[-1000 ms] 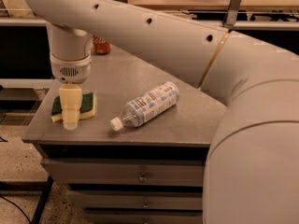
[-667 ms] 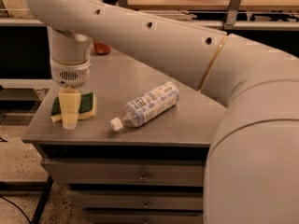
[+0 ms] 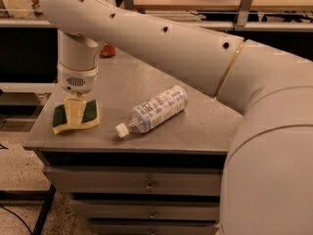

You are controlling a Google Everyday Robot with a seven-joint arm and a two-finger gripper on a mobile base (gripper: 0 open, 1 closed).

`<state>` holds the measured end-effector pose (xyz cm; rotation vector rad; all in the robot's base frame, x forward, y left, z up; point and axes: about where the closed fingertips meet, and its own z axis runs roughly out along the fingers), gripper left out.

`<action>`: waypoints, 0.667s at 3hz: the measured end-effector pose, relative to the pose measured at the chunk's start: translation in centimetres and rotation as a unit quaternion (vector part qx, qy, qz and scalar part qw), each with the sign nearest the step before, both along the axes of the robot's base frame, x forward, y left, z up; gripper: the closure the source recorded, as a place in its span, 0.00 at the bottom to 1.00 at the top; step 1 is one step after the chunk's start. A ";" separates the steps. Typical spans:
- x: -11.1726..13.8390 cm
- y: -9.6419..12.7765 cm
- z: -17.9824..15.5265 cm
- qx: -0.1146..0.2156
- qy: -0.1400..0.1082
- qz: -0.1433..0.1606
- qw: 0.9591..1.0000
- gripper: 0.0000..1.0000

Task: Pick sponge

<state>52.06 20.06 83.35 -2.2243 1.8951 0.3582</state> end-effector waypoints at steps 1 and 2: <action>0.0 0.1 -0.1 0.000 0.000 0.001 1.000 0.85; -0.1 0.2 -0.2 -0.001 0.001 0.001 1.000 1.00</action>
Offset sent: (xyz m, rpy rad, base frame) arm -0.0003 0.0007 -0.0011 -0.0004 0.0010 0.0011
